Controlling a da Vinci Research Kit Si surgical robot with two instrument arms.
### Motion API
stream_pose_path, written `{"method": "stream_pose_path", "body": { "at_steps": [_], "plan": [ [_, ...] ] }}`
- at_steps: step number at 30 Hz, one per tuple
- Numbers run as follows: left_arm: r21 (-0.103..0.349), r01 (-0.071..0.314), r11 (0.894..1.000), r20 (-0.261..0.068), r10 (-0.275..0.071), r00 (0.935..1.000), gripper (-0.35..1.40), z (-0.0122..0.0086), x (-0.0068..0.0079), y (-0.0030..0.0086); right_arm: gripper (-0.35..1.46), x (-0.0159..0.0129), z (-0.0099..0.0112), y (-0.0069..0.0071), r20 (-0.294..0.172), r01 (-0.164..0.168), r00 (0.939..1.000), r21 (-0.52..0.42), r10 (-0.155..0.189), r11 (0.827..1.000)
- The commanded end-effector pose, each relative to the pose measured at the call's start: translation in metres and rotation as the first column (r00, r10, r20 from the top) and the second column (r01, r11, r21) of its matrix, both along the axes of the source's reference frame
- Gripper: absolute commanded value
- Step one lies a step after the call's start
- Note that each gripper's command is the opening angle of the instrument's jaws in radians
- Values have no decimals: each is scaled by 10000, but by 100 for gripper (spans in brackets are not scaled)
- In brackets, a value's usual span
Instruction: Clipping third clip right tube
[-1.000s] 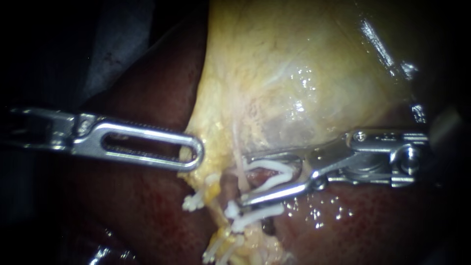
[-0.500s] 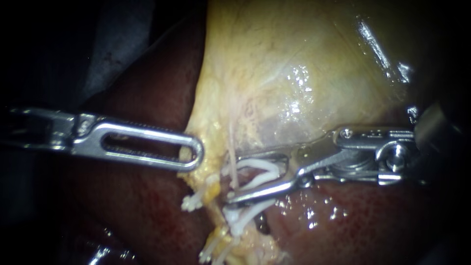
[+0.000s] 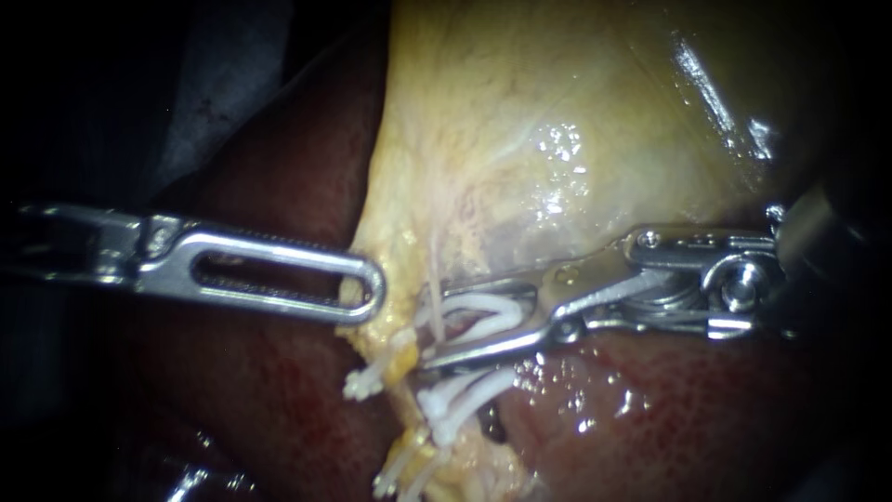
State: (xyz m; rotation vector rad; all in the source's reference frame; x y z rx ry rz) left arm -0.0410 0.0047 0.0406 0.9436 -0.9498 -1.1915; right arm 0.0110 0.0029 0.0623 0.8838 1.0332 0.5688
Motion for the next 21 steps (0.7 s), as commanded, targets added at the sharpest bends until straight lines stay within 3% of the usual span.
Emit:
{"method": "stream_pose_path", "body": {
  "at_steps": [1,21],
  "plan": [
    [-1,-3,10000,1,3,10000,-35,0,0,0,40,1,0,0,-1,1,10000,-3,-1,10000],
    [-1,-5,10000,2,5,10000,-35,1,0,0,23,3,1,1,113,-241,9996,-36,241,9997]
  ]
}}
